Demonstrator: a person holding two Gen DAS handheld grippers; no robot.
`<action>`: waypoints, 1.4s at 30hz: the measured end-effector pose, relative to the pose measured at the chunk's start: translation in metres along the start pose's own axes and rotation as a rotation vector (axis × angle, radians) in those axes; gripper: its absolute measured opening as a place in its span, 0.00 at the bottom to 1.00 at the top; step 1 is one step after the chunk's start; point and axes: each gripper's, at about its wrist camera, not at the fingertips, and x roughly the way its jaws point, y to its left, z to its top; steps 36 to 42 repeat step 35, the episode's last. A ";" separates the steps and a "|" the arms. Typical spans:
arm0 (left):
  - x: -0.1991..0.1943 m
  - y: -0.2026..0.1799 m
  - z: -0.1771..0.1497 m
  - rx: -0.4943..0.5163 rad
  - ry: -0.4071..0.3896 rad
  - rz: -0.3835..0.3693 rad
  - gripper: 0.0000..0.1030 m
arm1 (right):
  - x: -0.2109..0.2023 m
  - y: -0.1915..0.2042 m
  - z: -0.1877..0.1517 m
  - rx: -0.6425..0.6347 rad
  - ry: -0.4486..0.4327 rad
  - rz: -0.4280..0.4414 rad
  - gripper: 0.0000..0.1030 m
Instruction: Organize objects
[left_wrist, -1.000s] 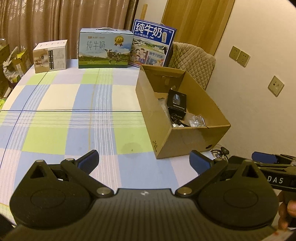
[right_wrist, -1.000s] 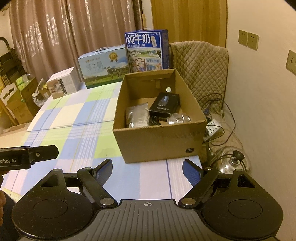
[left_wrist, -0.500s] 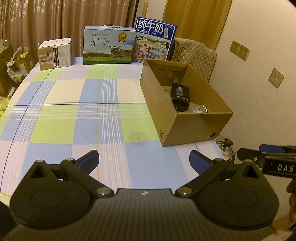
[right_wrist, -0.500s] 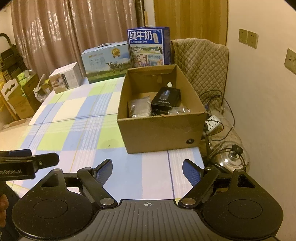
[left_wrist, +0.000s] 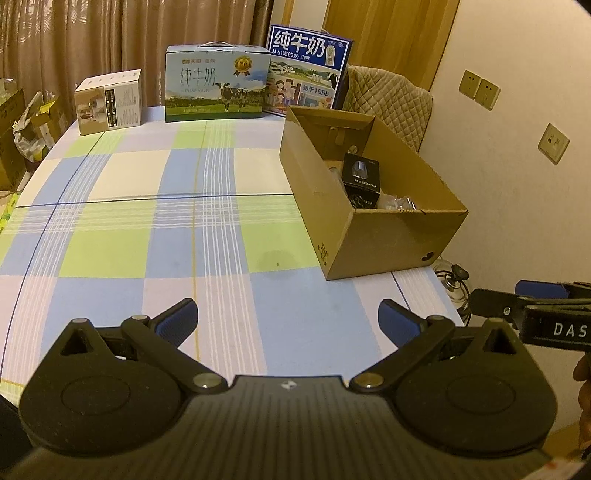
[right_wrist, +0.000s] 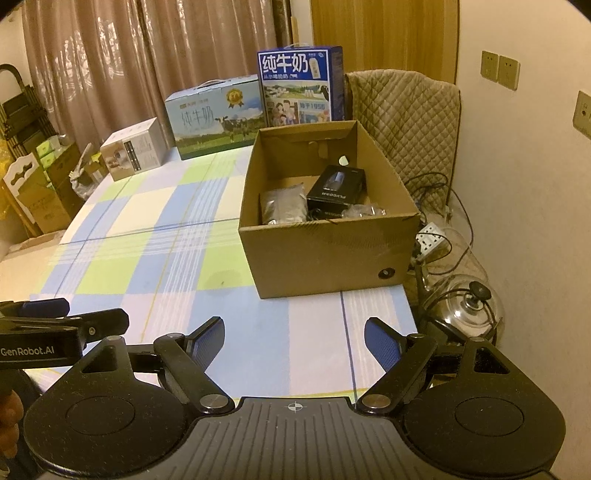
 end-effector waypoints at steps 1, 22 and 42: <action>0.000 0.000 0.000 0.001 0.001 0.000 0.99 | 0.000 0.000 0.000 0.001 0.001 0.001 0.78; 0.002 0.000 -0.002 0.003 0.006 -0.001 0.99 | 0.002 0.000 -0.002 0.006 0.003 0.005 0.78; 0.003 -0.001 -0.004 0.004 0.009 -0.024 0.99 | 0.001 0.001 -0.002 0.007 0.002 0.009 0.78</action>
